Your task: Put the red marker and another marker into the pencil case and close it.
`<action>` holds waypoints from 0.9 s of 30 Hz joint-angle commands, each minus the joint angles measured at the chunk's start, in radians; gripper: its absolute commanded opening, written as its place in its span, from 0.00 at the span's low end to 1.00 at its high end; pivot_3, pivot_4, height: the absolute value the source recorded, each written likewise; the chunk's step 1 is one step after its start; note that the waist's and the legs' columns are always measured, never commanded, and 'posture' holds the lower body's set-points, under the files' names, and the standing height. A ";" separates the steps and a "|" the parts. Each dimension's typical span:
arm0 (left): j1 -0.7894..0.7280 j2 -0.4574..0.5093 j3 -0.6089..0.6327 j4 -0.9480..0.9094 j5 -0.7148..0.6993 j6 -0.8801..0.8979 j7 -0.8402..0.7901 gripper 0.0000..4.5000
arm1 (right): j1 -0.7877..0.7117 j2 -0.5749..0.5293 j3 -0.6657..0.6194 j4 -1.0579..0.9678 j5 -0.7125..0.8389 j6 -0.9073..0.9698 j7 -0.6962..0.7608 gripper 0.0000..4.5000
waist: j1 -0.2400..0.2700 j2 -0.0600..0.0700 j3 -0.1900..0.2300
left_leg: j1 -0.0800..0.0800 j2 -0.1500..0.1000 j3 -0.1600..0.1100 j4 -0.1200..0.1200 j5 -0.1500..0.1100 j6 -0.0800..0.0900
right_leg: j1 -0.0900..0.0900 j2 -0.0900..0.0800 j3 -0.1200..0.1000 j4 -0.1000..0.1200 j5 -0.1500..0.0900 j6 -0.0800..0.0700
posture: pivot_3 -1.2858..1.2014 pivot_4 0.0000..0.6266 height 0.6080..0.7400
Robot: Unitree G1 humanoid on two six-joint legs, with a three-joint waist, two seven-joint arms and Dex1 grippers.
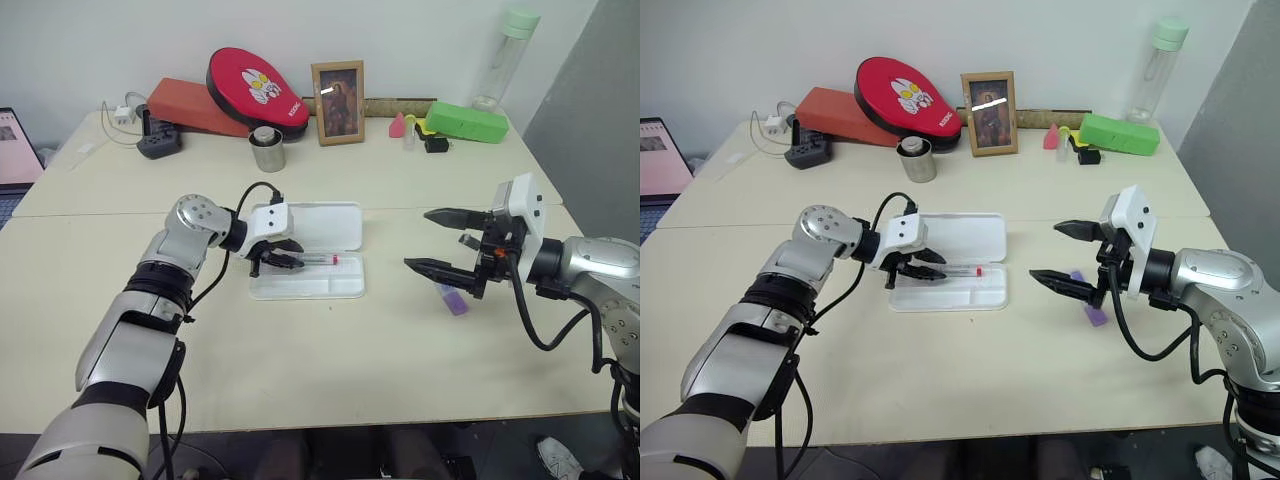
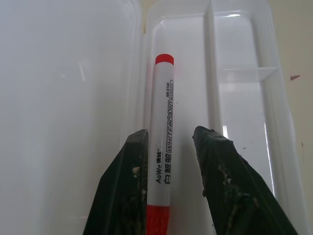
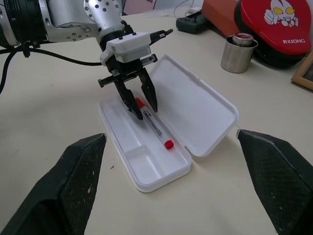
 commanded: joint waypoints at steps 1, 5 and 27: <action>-0.027 0.002 0.035 -0.021 -0.018 0.005 -0.014 0.54 | -0.007 -0.016 -0.013 -0.037 0.015 -0.011 -0.003 1.00 | 0.000 0.000 0.000 | 0.000 0.000 0.000 0.000 0.000 0.000 | 0.000 0.000 0.000 0.000 0.000 0.000 | 0.52 0.24 1.00; -0.015 -0.004 0.059 -0.071 -0.052 0.053 -0.040 0.73 | -0.005 -0.016 -0.005 -0.018 -0.001 0.025 -0.044 1.00 | 0.000 0.000 0.000 | 0.000 0.000 0.000 0.000 0.000 0.000 | 0.000 0.000 0.000 0.000 0.000 0.000 | 0.52 0.24 1.00; 0.196 -0.043 0.209 -0.844 -0.535 0.618 0.006 0.99 | 0.137 0.161 0.104 0.065 -0.241 0.473 -0.575 1.00 | -0.001 0.001 0.000 | 0.001 0.000 -0.003 0.001 0.000 0.000 | 0.001 0.000 0.002 0.001 0.000 0.000 | 0.52 0.24 1.00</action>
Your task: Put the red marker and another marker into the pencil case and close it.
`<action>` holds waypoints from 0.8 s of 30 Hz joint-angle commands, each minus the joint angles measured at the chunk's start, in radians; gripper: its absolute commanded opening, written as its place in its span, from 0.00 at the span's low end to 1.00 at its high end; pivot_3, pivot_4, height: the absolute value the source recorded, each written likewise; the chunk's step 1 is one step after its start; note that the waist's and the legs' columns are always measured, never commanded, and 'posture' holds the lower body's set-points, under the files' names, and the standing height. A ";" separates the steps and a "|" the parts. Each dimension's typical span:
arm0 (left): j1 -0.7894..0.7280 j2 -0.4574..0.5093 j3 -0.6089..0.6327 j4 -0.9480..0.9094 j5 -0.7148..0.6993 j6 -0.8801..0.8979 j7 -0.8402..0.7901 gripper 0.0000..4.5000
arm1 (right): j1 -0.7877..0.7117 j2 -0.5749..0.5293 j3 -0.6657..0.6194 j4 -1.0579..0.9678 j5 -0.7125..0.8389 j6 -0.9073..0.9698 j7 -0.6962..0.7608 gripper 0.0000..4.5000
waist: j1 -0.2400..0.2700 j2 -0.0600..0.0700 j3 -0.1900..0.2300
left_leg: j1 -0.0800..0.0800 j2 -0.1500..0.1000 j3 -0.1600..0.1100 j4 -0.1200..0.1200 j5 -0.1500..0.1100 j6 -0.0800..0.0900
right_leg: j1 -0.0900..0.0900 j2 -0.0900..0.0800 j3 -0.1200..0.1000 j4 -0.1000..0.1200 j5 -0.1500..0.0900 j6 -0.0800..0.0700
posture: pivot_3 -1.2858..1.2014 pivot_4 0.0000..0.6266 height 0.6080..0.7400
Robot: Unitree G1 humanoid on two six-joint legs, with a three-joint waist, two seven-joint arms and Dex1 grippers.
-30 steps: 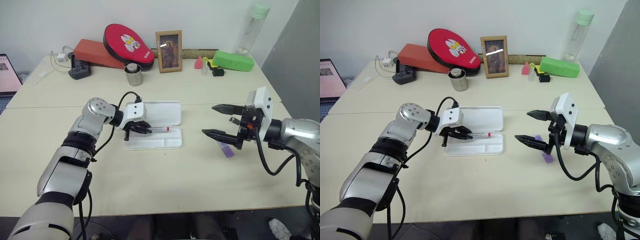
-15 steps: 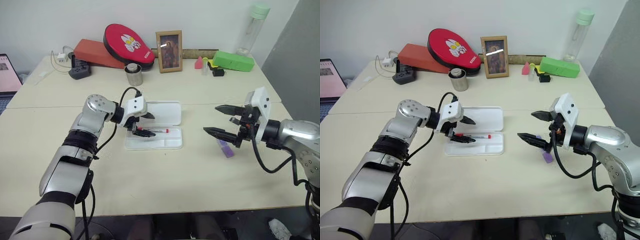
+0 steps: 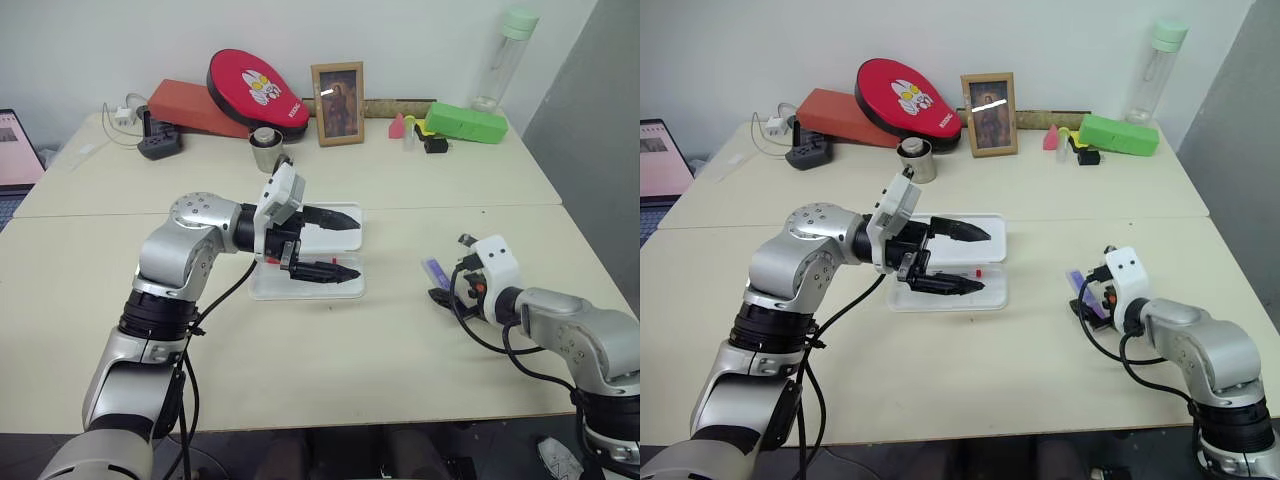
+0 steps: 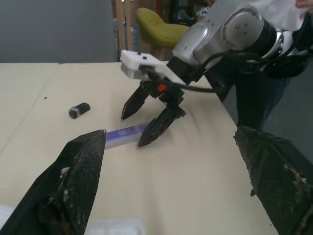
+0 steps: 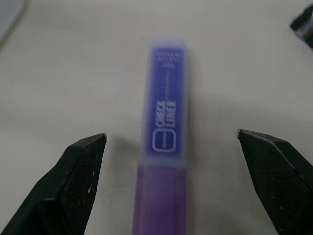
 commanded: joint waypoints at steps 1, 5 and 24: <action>-0.013 0.006 0.016 -0.051 -0.026 0.002 0.021 0.99 | 0.003 -0.032 0.033 0.002 -0.038 -0.004 0.002 1.00 | 0.000 0.000 0.000 | 0.000 0.000 0.000 0.000 0.000 0.000 | 0.000 0.000 0.000 0.000 0.000 0.000 | 0.52 0.24 1.00; -0.018 0.007 0.010 -0.049 -0.019 -0.001 0.028 1.00 | -0.001 -0.050 0.046 0.002 -0.041 -0.012 0.022 0.83 | 0.001 0.000 0.000 | 0.001 0.000 0.002 0.000 0.000 0.000 | 0.001 0.000 0.000 0.000 0.000 0.000 | 0.52 0.24 1.00; 0.030 0.048 0.025 -0.066 0.009 -0.059 0.073 1.00 | -0.064 -0.127 0.066 -0.050 -0.037 -0.168 0.187 0.24 | -0.001 0.000 0.000 | 0.001 0.000 0.003 0.000 0.000 0.000 | 0.001 0.000 0.000 -0.001 0.000 0.000 | 0.52 0.24 1.00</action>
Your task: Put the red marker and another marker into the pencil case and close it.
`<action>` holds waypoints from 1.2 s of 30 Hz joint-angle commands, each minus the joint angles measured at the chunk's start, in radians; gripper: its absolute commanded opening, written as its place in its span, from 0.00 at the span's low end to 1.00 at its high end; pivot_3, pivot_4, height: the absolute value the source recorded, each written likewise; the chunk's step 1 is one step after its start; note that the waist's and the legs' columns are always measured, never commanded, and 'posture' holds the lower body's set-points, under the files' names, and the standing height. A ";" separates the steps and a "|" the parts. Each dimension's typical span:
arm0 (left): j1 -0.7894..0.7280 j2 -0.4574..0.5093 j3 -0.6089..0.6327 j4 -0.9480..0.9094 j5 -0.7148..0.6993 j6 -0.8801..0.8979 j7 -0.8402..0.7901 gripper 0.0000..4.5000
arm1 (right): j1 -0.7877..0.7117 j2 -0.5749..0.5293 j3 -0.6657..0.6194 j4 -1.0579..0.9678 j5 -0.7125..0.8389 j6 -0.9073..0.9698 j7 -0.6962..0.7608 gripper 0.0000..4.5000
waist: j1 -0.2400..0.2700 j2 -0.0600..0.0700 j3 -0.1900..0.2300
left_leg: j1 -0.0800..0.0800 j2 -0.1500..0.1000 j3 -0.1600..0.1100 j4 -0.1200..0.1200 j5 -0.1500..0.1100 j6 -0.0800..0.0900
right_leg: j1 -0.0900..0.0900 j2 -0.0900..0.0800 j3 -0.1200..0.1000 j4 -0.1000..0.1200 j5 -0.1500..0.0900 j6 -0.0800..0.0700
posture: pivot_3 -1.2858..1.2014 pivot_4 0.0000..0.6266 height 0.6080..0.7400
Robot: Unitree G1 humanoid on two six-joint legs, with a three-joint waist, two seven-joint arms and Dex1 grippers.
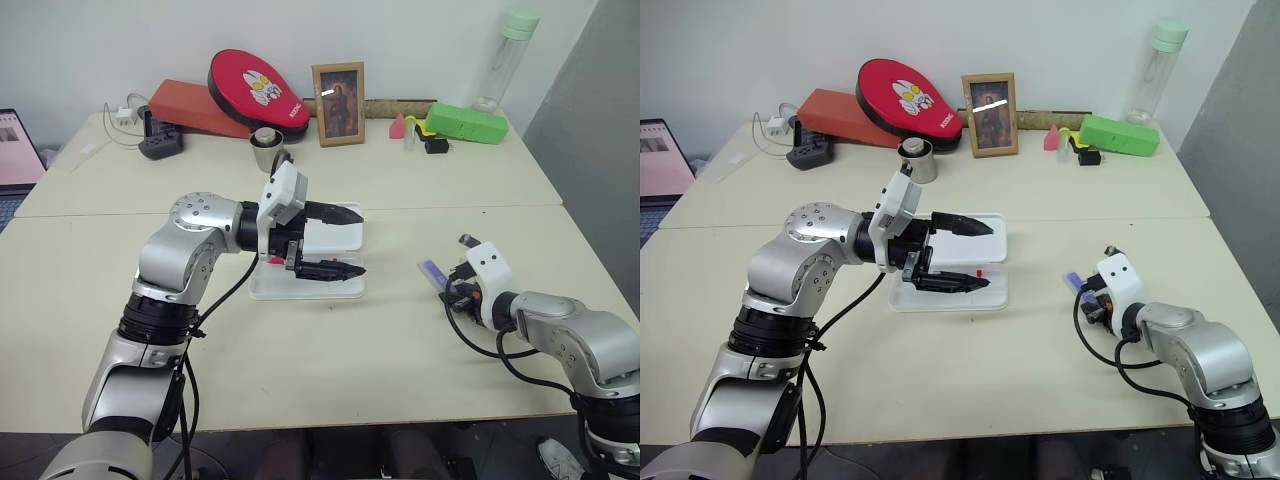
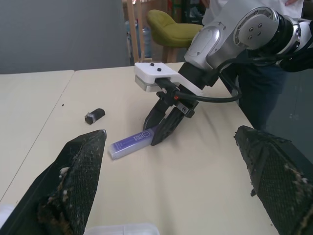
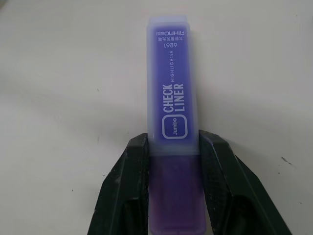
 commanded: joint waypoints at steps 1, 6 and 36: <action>0.017 0.030 0.031 -0.055 -0.010 0.003 0.020 1.00 | -0.059 -0.031 0.010 -0.052 0.001 -0.134 0.093 0.24 | -0.002 0.000 0.000 | 0.000 0.000 0.000 0.000 0.000 0.000 | 0.000 0.000 0.000 0.000 0.000 0.000 | 0.52 0.24 1.00; 0.181 0.180 0.129 -0.153 -0.039 0.054 0.039 1.00 | -0.238 0.031 0.160 -0.051 0.023 -0.368 0.320 0.24 | -0.027 0.001 0.000 | 0.003 0.002 -0.001 -0.002 0.000 0.000 | -0.001 0.004 0.004 0.000 0.000 0.000 | 0.52 0.24 1.00; 0.963 0.298 0.868 -0.712 -0.375 0.373 0.390 1.00 | -0.714 0.548 0.567 0.987 -0.426 -1.026 0.633 0.24 | 0.001 -0.001 0.000 | 0.005 0.017 0.001 -0.002 -0.001 -0.003 | -0.001 0.012 0.003 -0.001 0.003 -0.008 | 0.52 0.24 1.00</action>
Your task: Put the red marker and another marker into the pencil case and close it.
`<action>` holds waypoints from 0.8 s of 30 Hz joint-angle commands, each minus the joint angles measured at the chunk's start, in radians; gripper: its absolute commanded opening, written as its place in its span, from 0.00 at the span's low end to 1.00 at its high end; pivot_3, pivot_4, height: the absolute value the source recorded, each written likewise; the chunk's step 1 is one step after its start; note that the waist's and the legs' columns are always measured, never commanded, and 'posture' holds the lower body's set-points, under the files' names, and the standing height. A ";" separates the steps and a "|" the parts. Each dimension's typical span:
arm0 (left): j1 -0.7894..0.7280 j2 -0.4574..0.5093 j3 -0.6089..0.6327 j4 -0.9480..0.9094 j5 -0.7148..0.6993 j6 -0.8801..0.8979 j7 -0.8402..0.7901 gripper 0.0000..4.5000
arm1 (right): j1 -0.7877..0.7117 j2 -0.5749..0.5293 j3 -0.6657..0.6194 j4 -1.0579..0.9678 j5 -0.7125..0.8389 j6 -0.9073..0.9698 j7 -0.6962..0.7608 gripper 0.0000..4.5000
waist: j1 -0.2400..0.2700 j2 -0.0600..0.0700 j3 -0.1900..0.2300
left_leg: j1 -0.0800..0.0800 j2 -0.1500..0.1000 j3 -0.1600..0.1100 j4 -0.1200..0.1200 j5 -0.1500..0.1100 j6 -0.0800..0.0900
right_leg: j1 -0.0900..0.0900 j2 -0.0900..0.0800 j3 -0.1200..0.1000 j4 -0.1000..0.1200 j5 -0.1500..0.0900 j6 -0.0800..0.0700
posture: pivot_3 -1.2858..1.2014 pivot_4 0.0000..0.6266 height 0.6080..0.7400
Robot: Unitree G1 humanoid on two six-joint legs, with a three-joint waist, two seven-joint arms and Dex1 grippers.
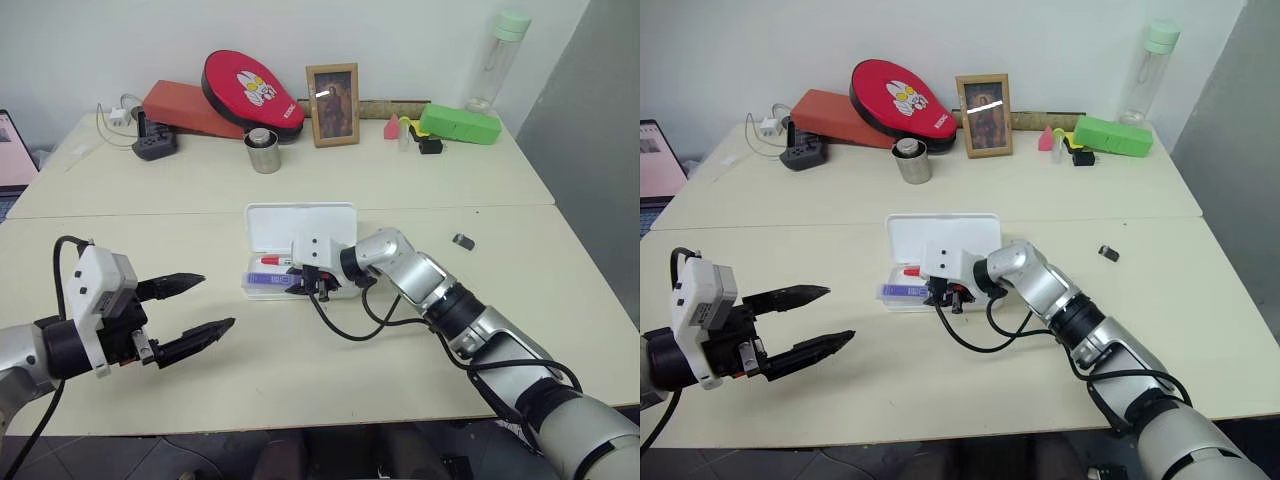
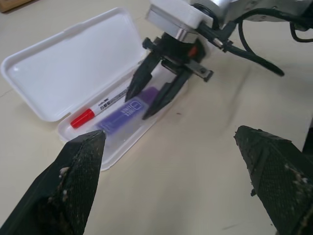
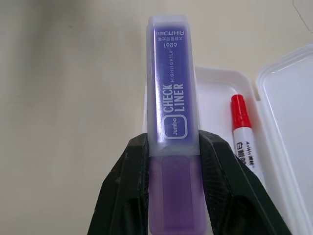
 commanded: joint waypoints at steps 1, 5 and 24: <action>0.006 0.007 0.040 -0.026 -0.040 -0.003 0.031 1.00 | -0.042 0.030 -0.033 0.067 -0.025 -0.072 0.026 0.24 | 0.000 0.000 0.000 | 0.000 0.000 0.000 0.000 0.000 0.000 | 0.000 0.000 0.000 0.000 0.000 0.000 | 0.52 0.24 1.00; 0.018 0.012 0.037 -0.030 -0.052 -0.011 0.050 1.00 | -0.068 0.050 -0.051 0.138 -0.043 -0.107 0.033 0.24 | 0.000 0.000 0.000 | 0.000 0.000 0.000 0.000 0.000 -0.001 | 0.000 0.000 0.001 0.000 0.000 0.000 | 0.52 0.24 1.00; 0.013 0.027 -0.004 -0.020 -0.058 -0.042 0.093 1.00 | -0.076 0.079 -0.098 0.176 -0.099 -0.103 0.070 0.31 | 0.000 0.000 0.000 | 0.000 0.000 0.000 0.000 -0.001 -0.002 | 0.000 0.001 0.000 0.000 0.000 0.000 | 0.52 0.24 1.00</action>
